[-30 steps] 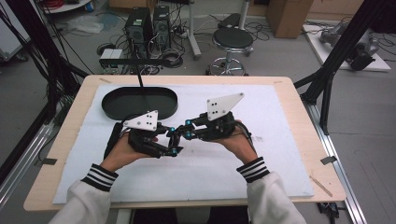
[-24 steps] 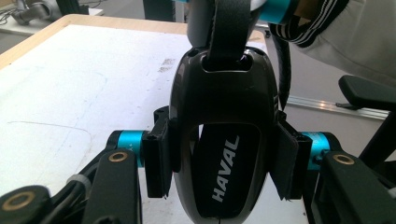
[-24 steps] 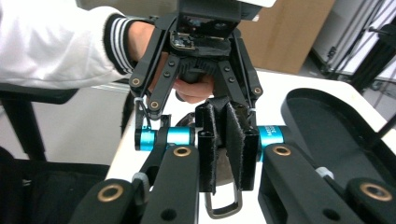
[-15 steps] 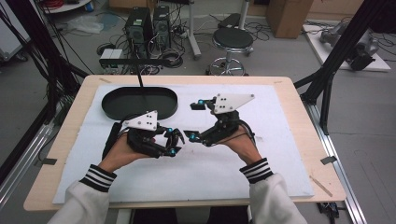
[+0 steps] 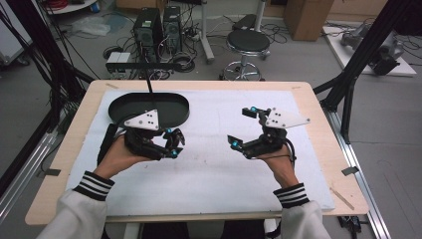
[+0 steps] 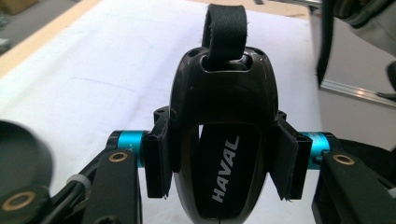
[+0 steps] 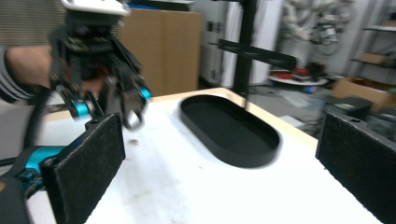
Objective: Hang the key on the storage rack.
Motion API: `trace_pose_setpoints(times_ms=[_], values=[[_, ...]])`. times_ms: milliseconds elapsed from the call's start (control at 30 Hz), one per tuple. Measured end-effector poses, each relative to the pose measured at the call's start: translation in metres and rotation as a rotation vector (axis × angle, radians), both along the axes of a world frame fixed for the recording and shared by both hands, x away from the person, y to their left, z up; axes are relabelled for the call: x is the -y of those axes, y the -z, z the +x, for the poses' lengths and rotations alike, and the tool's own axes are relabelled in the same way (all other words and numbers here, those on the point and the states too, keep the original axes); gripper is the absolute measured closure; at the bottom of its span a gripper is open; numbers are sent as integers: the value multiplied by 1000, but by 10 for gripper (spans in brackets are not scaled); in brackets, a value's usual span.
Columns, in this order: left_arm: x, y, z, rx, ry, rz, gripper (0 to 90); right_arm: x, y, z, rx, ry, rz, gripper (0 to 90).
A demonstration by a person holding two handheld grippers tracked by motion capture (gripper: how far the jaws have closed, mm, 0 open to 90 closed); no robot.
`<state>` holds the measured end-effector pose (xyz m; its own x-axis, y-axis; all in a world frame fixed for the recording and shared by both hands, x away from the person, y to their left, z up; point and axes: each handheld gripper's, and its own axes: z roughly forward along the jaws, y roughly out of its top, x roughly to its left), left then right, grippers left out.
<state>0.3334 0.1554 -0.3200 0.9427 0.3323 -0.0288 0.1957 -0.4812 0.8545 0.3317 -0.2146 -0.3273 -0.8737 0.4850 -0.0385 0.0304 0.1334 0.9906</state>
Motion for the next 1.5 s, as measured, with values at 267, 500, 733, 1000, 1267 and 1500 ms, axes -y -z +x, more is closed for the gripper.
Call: trace_pose_setpoints(times_ms=[267,500,733,1000,1267,1500], values=[[-21,-18,11,7,-134,52,487,32,17,-8,-1,148,34,3],[-42,-31,21,12,-243,68,486,53,41,-12,-4,243,2,3],[-58,-38,32,2,-333,110,486,64,57,-16,-9,282,-1,3],[-73,-47,47,-17,-402,155,486,74,75,-19,-17,326,7,3],[-84,-52,63,-43,-468,178,486,83,91,-26,-2,353,49,3],[-90,-55,76,-54,-512,207,486,86,102,-30,10,368,75,3]])
